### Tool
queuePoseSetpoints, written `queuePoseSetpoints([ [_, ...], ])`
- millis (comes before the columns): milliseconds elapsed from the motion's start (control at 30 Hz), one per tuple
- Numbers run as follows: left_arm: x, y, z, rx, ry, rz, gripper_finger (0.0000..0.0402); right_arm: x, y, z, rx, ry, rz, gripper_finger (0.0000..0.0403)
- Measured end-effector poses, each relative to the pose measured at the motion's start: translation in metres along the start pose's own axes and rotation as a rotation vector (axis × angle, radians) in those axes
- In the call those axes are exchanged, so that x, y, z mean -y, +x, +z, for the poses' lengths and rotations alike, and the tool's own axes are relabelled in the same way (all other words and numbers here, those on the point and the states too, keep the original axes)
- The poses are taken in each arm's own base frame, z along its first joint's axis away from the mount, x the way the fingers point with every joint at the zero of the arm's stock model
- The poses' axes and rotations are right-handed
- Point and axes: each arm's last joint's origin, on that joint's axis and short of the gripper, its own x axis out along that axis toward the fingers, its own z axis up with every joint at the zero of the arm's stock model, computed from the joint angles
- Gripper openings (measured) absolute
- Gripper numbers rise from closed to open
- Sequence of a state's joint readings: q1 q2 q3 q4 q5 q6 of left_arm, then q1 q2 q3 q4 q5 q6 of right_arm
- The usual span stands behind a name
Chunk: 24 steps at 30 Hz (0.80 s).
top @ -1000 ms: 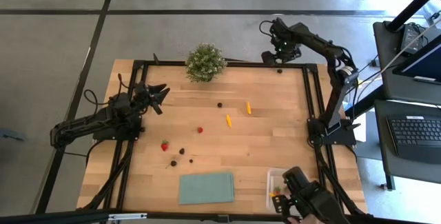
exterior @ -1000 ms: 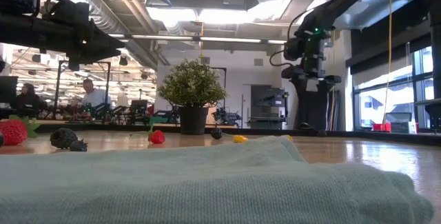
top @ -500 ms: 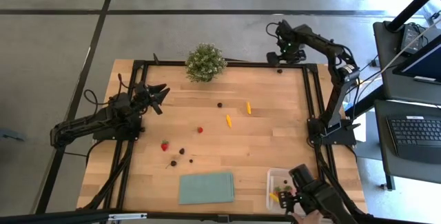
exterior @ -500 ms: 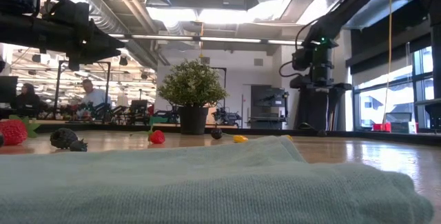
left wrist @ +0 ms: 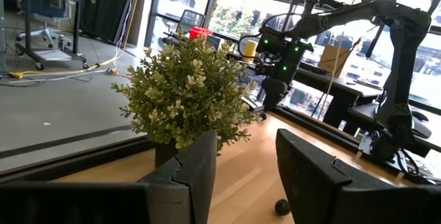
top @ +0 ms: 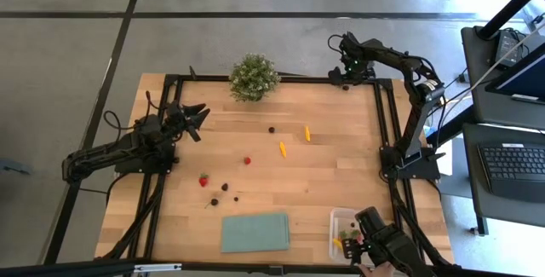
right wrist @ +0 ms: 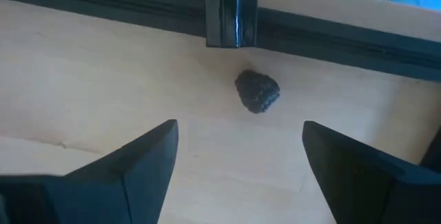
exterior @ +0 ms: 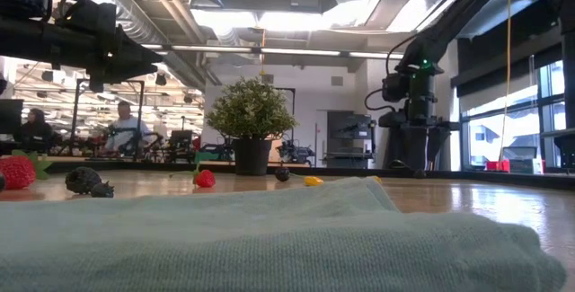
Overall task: Pick and placing Produce into tupperware
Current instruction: Put the blackberry into the transparent bin
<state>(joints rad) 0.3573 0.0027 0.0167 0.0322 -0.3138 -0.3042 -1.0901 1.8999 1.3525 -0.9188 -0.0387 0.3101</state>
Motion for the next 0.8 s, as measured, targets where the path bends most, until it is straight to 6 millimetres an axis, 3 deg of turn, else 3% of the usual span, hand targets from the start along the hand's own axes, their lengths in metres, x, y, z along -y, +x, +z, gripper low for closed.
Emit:
queuePoseSetpoints([
  [233,0.0,0.0,0.0,0.0,0.0,0.0,0.0143,0.0,0.001,0.0,0.002,0.002,-0.001,0.0311],
  [467,0.0,0.0,0.0,0.0,0.0,0.0,0.0143,0.0,0.024,0.003,-0.067,0.002,-0.018,0.0311],
  [800,0.0,0.0,0.0,0.0,0.0,0.0,0.0143,-0.003,0.013,0.013,-0.012,0.02,0.004,0.0311],
])
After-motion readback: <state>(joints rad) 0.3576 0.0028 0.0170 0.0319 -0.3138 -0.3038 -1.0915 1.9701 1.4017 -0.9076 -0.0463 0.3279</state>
